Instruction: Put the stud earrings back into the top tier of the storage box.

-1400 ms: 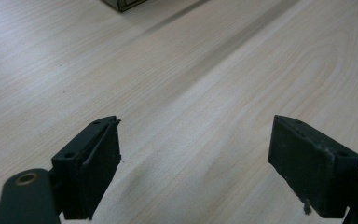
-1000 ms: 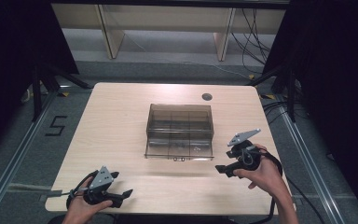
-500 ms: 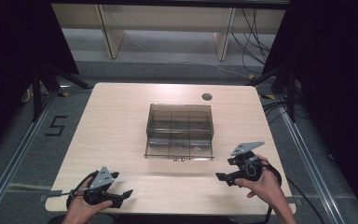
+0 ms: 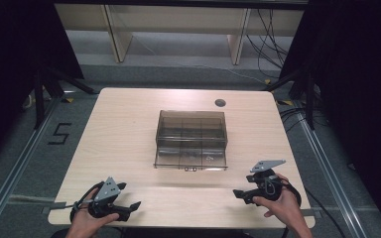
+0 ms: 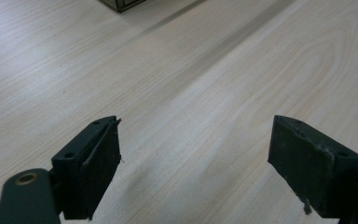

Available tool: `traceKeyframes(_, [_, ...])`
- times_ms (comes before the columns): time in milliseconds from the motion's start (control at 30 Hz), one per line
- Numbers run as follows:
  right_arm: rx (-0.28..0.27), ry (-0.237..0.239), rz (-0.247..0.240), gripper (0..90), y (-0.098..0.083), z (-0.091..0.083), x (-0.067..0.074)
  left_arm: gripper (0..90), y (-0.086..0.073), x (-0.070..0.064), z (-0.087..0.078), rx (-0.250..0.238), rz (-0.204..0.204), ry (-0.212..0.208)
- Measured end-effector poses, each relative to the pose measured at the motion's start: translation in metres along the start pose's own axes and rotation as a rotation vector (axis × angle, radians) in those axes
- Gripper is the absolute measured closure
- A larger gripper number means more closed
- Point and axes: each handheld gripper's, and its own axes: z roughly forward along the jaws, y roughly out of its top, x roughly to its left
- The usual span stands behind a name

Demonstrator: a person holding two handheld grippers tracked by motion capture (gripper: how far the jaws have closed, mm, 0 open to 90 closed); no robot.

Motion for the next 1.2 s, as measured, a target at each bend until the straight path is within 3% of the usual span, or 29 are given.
traceKeyframes(100, [-0.006,0.006,0.005,23.3,-0.003,0.001,0.001,16.2,-0.001,-0.001,0.000,0.000,-0.010,0.002])
traceKeyframes(167, [-0.007,0.005,0.002,23.1,-0.007,0.001,0.003,16.2,0.000,0.001,-0.001,-0.005,0.011,0.005])
traceKeyframes(300, [-0.013,0.007,0.008,23.0,-0.012,0.003,0.005,16.2,-0.001,-0.001,-0.001,-0.010,-0.015,0.000])
traceKeyframes(333, [-0.003,0.011,0.002,23.2,-0.014,0.002,0.005,16.2,0.000,0.001,-0.001,-0.006,0.009,0.002])
traceKeyframes(367, [-0.011,0.003,0.015,23.7,-0.017,0.003,0.005,16.2,-0.001,0.000,-0.002,0.014,-0.002,0.011])
traceKeyframes(433, [-0.038,0.014,0.020,23.4,-0.021,0.004,0.004,16.2,-0.001,0.000,-0.002,0.006,0.000,-0.001])
traceKeyframes(500, [-0.015,0.002,0.022,23.2,-0.023,0.003,0.004,16.2,-0.001,0.001,-0.003,0.013,0.020,0.002])
traceKeyframes(567, [-0.028,0.003,0.040,23.0,-0.024,0.005,0.005,16.2,-0.001,0.000,-0.002,0.006,-0.002,-0.001])
traceKeyframes(600, [-0.010,0.000,0.018,22.9,-0.025,0.003,0.003,16.2,-0.001,0.001,-0.002,0.012,0.016,0.001])
traceKeyframes(633, [-0.024,0.005,0.066,22.5,-0.028,0.003,0.006,16.2,-0.001,0.000,-0.002,0.002,0.007,-0.001])
traceKeyframes(667, [-0.024,0.005,0.066,22.5,-0.028,0.003,0.006,16.2,-0.001,0.000,-0.002,0.002,0.007,-0.001])
traceKeyframes(767, [-0.026,-0.006,0.011,21.8,-0.030,0.000,0.004,16.2,-0.001,0.000,-0.003,0.018,0.011,0.005])
traceKeyframes(800, [-0.028,-0.003,0.016,21.1,-0.032,-0.001,0.006,16.2,0.000,0.001,-0.002,0.015,0.031,0.003])
traceKeyframes(867, [-0.047,-0.002,0.033,21.2,-0.034,0.001,0.009,16.2,-0.001,0.001,-0.002,0.007,0.031,0.002])
traceKeyframes(900, [-0.038,-0.008,-0.001,21.2,-0.034,0.000,0.007,16.2,0.000,0.001,-0.002,0.014,0.034,0.004])
traceKeyframes(933, [-0.067,-0.010,-0.004,21.0,-0.036,0.001,0.008,16.2,-0.001,0.001,-0.001,-0.003,0.031,0.002])
traceKeyframes(967, [-0.049,-0.015,-0.016,20.4,-0.037,-0.001,0.009,16.2,-0.001,0.001,-0.001,0.003,0.033,0.003])
traceKeyframes(1000, [-0.068,-0.011,0.007,20.2,-0.038,0.001,0.011,16.2,0.000,0.002,-0.002,0.011,0.051,0.012])
traceKeyframes(1033, [-0.037,-0.014,-0.001,20.1,-0.039,-0.001,0.011,16.2,0.000,0.000,-0.001,0.009,0.035,0.013])
traceKeyframes(1067, [-0.037,-0.014,-0.001,20.1,-0.039,-0.001,0.011,16.2,0.000,0.000,-0.001,0.009,0.035,0.013])
traceKeyframes(1100, [-0.076,-0.015,-0.004,19.9,-0.040,0.002,0.011,16.2,0.000,0.001,-0.001,0.010,0.042,0.012])
traceKeyframes(1167, [-0.049,-0.015,-0.009,18.9,-0.042,-0.001,0.012,16.2,0.000,0.000,-0.002,0.021,0.039,0.013])
traceKeyframes(1200, [-0.051,-0.017,-0.009,18.6,-0.043,-0.002,0.012,16.2,0.000,0.001,-0.001,0.005,0.041,0.009])
